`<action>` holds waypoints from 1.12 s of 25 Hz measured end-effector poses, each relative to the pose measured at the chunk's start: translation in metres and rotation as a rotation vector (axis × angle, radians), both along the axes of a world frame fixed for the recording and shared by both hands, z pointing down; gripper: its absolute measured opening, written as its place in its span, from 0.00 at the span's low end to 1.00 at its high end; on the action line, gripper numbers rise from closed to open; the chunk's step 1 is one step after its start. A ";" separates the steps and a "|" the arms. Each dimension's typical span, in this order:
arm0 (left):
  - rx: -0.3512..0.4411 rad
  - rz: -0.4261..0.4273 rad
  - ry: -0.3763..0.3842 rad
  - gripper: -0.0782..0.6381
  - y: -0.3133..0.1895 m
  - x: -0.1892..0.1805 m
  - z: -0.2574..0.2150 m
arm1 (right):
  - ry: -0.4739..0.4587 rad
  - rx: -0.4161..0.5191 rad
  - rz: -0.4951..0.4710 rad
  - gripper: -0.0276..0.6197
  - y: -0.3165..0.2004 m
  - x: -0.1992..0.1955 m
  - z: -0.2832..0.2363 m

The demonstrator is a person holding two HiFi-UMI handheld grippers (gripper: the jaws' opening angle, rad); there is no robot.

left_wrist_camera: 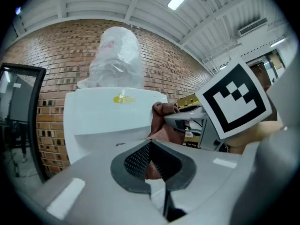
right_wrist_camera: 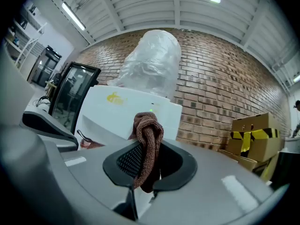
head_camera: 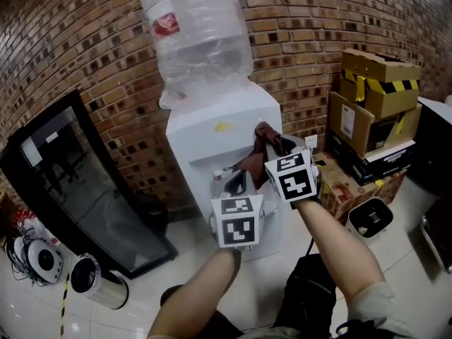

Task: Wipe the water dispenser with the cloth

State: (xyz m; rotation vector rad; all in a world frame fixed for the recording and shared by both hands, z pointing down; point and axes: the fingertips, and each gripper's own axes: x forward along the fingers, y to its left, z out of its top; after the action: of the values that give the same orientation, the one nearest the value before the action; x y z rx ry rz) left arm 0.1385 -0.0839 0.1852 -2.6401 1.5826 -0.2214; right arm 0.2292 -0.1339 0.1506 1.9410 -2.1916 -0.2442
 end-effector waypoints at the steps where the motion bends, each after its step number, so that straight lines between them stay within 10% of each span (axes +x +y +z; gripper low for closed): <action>1: 0.000 0.008 0.001 0.11 0.000 0.006 0.002 | -0.001 0.001 0.011 0.15 0.000 0.008 0.002; 13: -0.060 0.069 -0.003 0.11 -0.008 0.058 0.039 | -0.011 -0.049 0.065 0.15 -0.008 0.072 0.043; 28: -0.067 0.041 0.032 0.11 -0.008 0.034 0.043 | -0.032 0.009 0.048 0.15 0.010 0.049 0.033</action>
State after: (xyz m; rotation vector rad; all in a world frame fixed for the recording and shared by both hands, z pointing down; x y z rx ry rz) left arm 0.1721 -0.0920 0.2277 -2.7372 1.5555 -0.2359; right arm 0.2785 -0.1239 0.1840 2.0128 -2.1646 -0.2168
